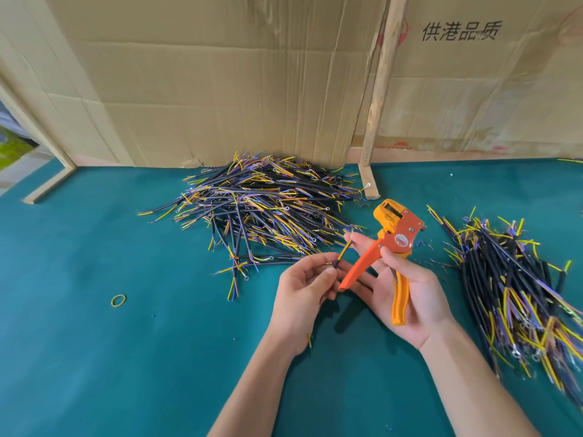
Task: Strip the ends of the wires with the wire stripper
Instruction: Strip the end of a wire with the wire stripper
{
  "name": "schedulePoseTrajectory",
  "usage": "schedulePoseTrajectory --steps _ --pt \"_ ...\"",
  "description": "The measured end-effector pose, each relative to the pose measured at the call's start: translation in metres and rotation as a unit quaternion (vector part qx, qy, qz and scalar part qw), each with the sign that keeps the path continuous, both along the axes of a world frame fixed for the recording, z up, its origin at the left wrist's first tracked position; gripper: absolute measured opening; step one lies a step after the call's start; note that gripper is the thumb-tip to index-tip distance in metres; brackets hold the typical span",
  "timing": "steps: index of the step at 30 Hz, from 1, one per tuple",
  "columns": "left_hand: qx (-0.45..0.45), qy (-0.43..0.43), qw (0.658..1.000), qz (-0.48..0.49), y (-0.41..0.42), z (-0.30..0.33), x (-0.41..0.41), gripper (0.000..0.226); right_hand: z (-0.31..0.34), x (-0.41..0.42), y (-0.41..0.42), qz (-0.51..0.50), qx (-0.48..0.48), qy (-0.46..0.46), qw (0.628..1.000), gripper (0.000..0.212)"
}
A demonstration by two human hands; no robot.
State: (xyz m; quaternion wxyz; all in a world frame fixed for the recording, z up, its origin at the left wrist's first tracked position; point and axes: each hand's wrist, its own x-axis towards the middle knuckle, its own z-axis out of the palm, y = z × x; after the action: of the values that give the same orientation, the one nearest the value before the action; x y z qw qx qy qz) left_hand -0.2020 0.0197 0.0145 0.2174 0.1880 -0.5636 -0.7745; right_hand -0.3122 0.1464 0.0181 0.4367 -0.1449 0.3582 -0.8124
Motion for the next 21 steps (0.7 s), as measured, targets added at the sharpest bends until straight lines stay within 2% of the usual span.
schedulePoseTrajectory --steps 3,5,7,10,14,18,21 --pt "0.008 -0.014 1.000 -0.006 -0.001 -0.001 -0.002 0.021 0.003 0.002 0.003 0.006 -0.004 0.003 1.000 0.053" --pt "0.048 -0.003 0.999 -0.003 -0.003 0.001 -0.002 0.021 0.006 0.003 0.005 0.028 -0.014 -0.002 0.999 0.057" --pt "0.143 0.055 0.988 0.002 -0.009 0.004 0.001 0.017 0.008 0.007 0.007 0.071 -0.018 0.004 0.997 0.059" --pt "0.260 0.154 0.953 0.032 -0.020 0.004 0.012 0.005 0.007 0.016 0.007 0.153 -0.015 0.014 0.988 0.073" --pt "0.207 0.172 0.957 0.105 -0.033 0.003 0.027 0.005 0.011 0.022 0.008 0.201 0.001 0.061 0.978 0.059" --pt "0.159 0.138 0.966 0.148 -0.040 0.003 0.038 0.014 0.013 0.021 0.008 0.162 -0.008 0.009 0.987 0.056" --pt "0.103 0.069 0.976 0.177 -0.036 0.004 0.040 0.009 0.013 0.021 0.007 0.127 -0.009 -0.016 0.992 0.045"
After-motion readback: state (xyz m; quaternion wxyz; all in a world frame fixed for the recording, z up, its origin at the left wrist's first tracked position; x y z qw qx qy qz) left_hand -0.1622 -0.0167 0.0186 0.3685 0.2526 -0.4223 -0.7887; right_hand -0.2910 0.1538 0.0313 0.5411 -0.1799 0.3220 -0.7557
